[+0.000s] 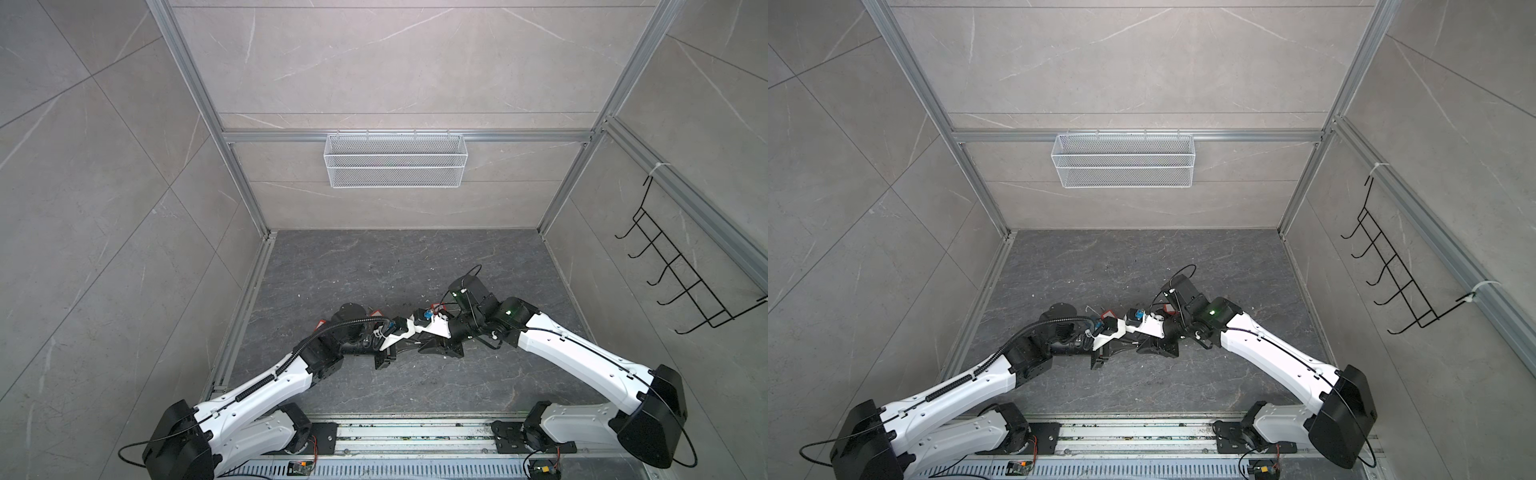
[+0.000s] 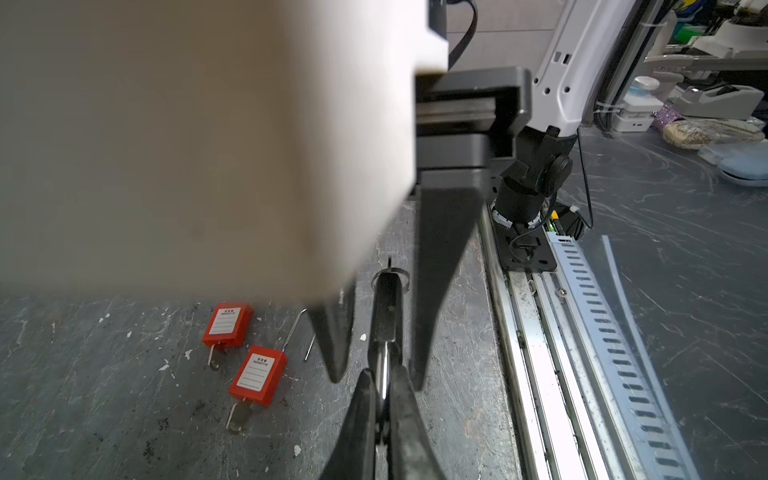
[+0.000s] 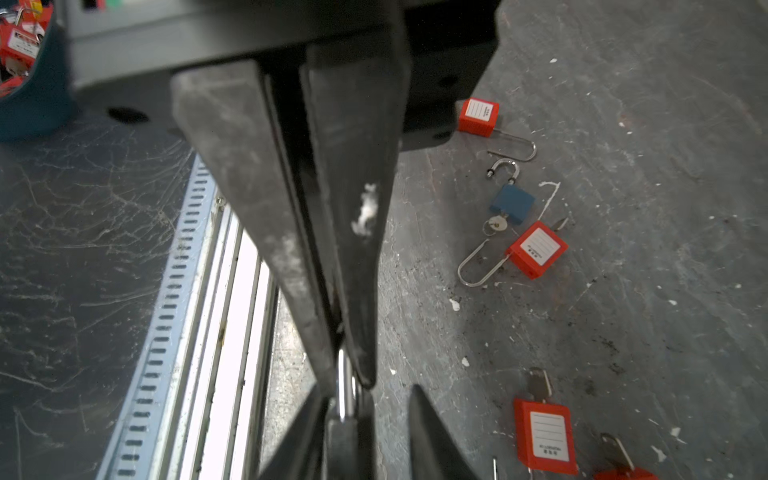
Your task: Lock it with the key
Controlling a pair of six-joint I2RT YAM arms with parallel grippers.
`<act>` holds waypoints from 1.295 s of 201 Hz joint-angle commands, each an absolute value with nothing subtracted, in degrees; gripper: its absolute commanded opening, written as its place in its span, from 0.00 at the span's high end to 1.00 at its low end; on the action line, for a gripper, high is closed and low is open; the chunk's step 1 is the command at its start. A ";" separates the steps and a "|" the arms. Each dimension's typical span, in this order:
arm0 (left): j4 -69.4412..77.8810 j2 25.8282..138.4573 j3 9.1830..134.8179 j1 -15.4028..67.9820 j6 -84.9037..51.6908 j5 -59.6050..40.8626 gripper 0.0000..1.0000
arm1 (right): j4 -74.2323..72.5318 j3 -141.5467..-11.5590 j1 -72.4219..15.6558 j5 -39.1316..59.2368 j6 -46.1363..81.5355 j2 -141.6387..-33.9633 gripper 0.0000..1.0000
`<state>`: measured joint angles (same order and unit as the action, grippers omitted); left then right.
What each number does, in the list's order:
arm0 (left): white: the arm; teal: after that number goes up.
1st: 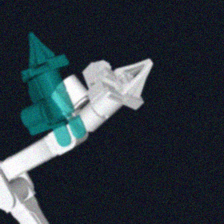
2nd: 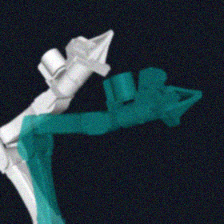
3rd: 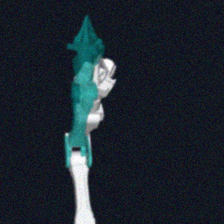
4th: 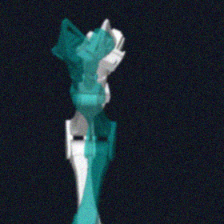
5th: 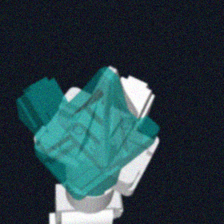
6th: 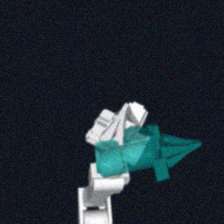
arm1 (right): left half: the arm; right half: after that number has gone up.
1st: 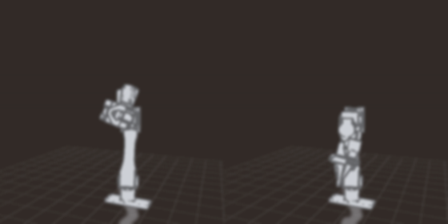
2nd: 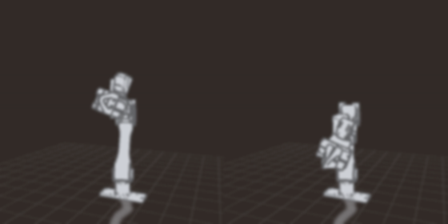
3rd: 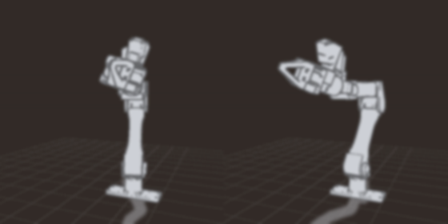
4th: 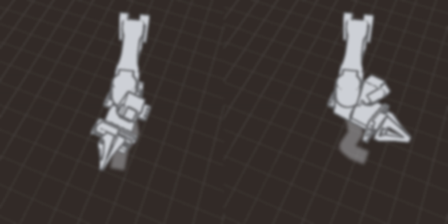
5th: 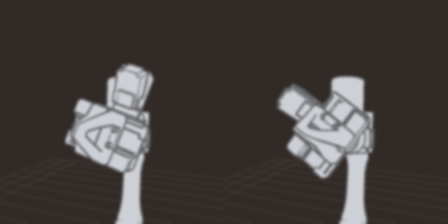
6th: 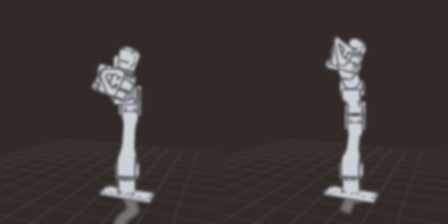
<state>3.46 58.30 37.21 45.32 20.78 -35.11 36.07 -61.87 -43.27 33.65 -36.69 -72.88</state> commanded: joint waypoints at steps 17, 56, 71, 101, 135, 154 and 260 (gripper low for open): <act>-8.68 57.29 43.06 41.05 27.68 -37.87 1.00 | 38.16 -59.53 -44.37 25.68 -38.19 -61.81 0.53; -11.80 59.47 45.68 40.91 30.28 -38.58 1.00 | 44.38 -59.55 -44.19 24.28 -35.60 -55.50 0.52; -11.53 60.46 46.33 41.01 30.51 -39.90 1.00 | 46.67 -60.67 -44.19 24.33 -35.66 -56.93 0.55; -9.48 61.26 45.71 41.31 30.59 -41.57 1.00 | 45.11 -61.65 -44.11 25.82 -34.36 -60.52 0.64; -9.49 61.26 45.75 42.26 31.27 -41.23 1.00 | 42.84 -62.70 -43.72 27.40 -33.76 -64.30 0.69; -9.71 61.26 45.79 42.69 31.85 -40.79 1.00 | 42.46 -62.94 -43.43 27.47 -33.49 -66.19 0.72; -10.35 61.00 46.49 43.96 34.00 -40.16 1.00 | 43.36 -61.57 -42.63 30.35 -35.73 -69.03 0.92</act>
